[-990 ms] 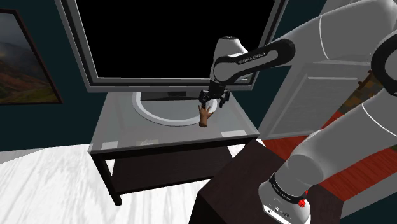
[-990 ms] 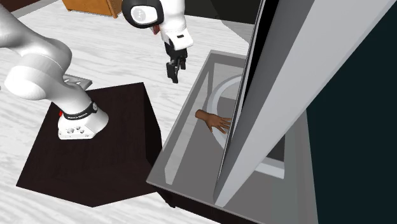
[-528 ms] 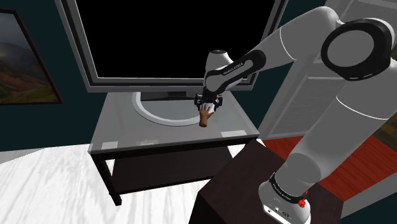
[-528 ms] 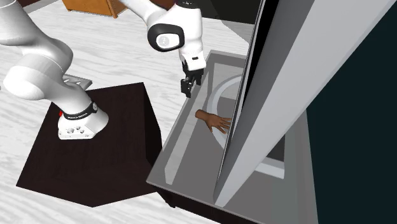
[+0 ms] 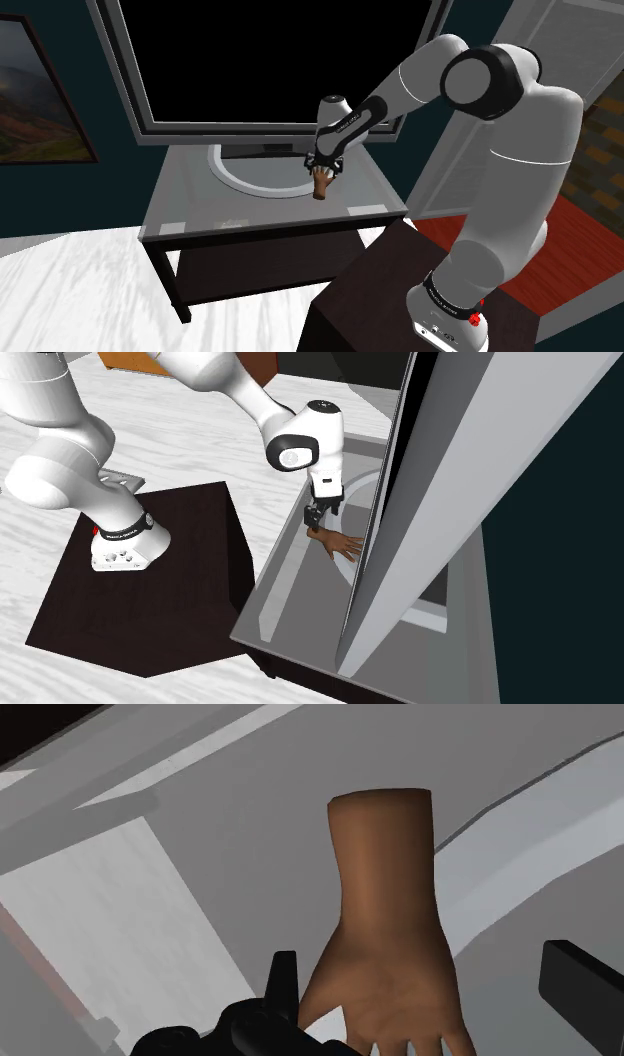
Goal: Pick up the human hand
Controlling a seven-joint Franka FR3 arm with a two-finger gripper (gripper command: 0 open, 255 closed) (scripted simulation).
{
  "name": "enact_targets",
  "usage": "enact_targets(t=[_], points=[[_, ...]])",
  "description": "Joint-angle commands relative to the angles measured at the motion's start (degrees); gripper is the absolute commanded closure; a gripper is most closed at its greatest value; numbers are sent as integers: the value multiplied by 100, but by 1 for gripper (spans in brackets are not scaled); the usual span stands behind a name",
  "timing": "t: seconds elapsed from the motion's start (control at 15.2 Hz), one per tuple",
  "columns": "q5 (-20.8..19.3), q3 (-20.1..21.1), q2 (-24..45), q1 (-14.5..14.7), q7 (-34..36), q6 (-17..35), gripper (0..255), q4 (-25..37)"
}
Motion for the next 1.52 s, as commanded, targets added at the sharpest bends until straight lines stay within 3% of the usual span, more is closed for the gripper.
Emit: enact_targets(t=[0.0, 0.66, 0.73, 1.45], points=[[-87, -150, 356, 15, 292, 111, 0, 255], [-201, -264, 961, 69, 481, 575, 0, 395], [-201, -264, 957, 71, 484, 574, 255, 391], [-176, -244, 823, 55, 450, 463, 255, 369]])
